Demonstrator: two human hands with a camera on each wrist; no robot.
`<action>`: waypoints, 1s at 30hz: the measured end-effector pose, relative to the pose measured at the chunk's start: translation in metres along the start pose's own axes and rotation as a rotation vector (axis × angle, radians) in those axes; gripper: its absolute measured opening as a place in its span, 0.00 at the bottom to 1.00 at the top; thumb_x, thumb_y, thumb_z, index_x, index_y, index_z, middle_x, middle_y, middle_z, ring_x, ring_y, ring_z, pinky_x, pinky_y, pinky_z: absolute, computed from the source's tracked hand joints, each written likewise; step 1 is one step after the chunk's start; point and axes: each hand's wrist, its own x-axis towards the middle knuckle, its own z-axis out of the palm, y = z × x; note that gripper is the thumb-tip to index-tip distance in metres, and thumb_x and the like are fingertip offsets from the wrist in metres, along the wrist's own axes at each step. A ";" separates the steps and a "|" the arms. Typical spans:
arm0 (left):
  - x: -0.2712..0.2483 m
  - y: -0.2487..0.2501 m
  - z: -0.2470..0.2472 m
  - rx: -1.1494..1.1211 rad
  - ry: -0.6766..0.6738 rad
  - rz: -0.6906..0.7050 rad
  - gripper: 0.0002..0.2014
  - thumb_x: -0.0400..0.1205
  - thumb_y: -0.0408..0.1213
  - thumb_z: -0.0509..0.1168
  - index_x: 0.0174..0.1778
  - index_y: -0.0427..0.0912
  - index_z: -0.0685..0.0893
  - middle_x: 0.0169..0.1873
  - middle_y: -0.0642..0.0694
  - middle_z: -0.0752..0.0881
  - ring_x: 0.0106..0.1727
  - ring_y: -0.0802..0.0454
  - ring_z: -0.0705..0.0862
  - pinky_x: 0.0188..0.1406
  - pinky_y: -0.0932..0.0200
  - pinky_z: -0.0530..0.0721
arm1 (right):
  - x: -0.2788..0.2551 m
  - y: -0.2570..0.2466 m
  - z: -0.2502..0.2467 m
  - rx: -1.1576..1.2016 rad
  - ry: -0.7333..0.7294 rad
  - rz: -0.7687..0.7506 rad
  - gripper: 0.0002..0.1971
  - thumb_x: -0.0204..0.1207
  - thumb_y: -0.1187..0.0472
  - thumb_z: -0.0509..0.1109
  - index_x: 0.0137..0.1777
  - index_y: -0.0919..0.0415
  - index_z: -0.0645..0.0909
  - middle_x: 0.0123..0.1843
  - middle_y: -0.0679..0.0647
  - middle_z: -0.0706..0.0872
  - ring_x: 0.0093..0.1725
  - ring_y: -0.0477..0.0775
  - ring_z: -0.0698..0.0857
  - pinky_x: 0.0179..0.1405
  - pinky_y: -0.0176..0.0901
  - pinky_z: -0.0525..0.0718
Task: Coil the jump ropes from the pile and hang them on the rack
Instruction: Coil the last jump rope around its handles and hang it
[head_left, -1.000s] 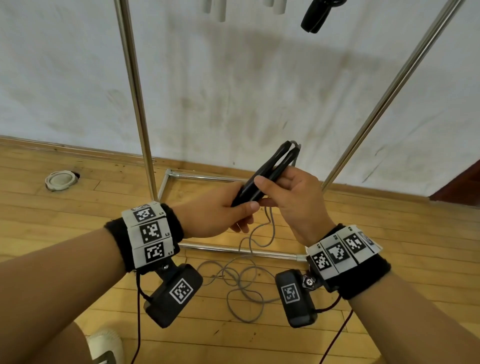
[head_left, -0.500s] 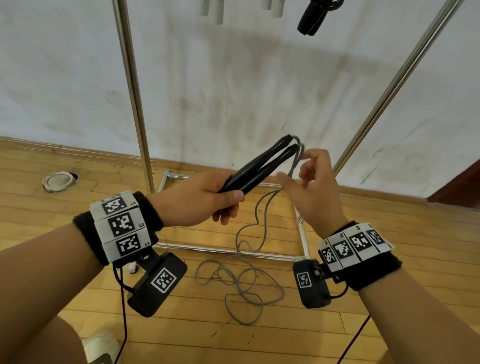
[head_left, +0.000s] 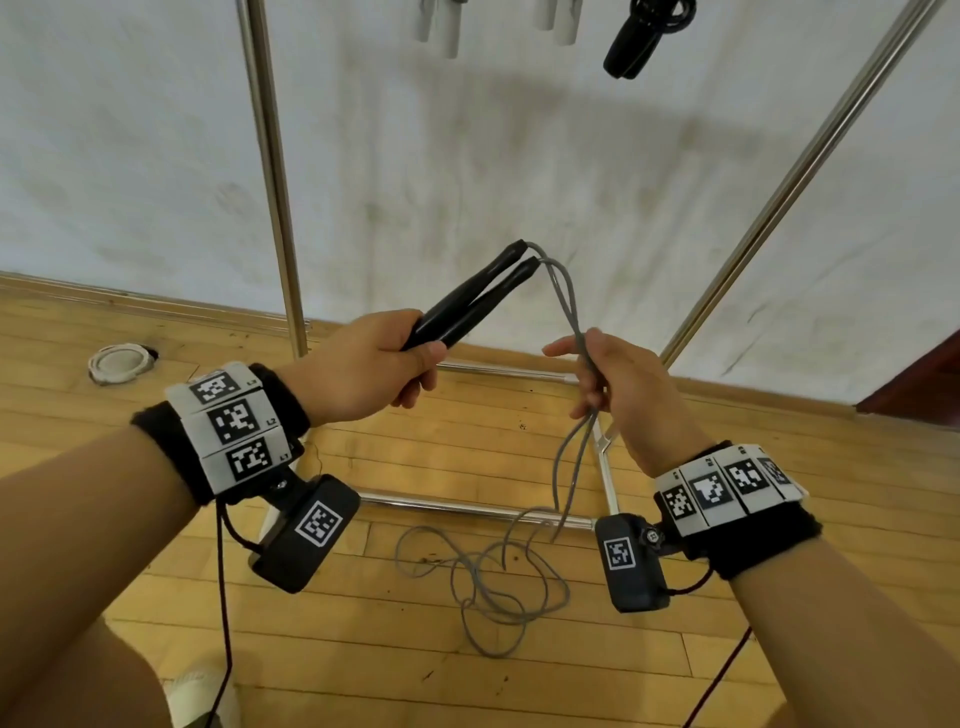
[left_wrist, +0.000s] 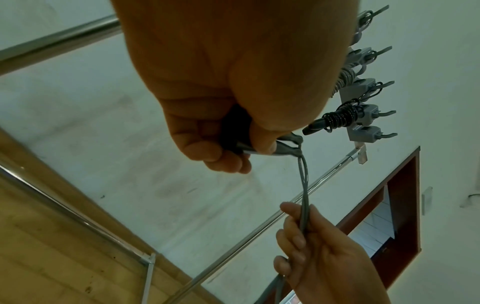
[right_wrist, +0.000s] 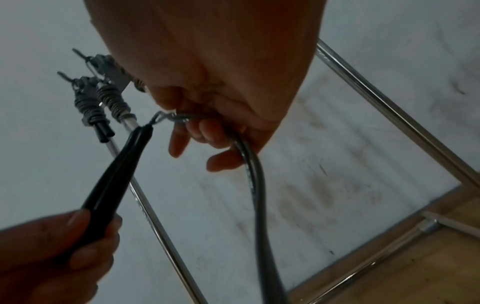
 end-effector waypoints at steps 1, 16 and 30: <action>0.001 -0.001 0.000 0.011 0.009 -0.008 0.06 0.89 0.41 0.59 0.48 0.46 0.79 0.33 0.51 0.88 0.29 0.58 0.84 0.32 0.61 0.83 | 0.000 0.000 -0.001 0.000 0.005 0.017 0.19 0.90 0.54 0.55 0.55 0.59 0.88 0.33 0.58 0.69 0.32 0.55 0.71 0.33 0.42 0.85; 0.008 0.001 0.006 0.065 0.120 -0.009 0.06 0.89 0.41 0.59 0.48 0.50 0.79 0.33 0.51 0.86 0.26 0.63 0.83 0.32 0.60 0.83 | -0.004 0.008 -0.004 0.115 -0.083 0.039 0.16 0.82 0.74 0.65 0.59 0.56 0.87 0.54 0.58 0.91 0.54 0.52 0.88 0.61 0.45 0.86; 0.010 0.010 0.027 -0.073 0.112 -0.025 0.06 0.89 0.43 0.59 0.51 0.48 0.80 0.33 0.52 0.87 0.26 0.62 0.80 0.26 0.66 0.79 | -0.011 0.003 0.016 0.283 -0.115 -0.015 0.11 0.81 0.75 0.64 0.55 0.67 0.86 0.38 0.61 0.84 0.35 0.56 0.82 0.38 0.44 0.82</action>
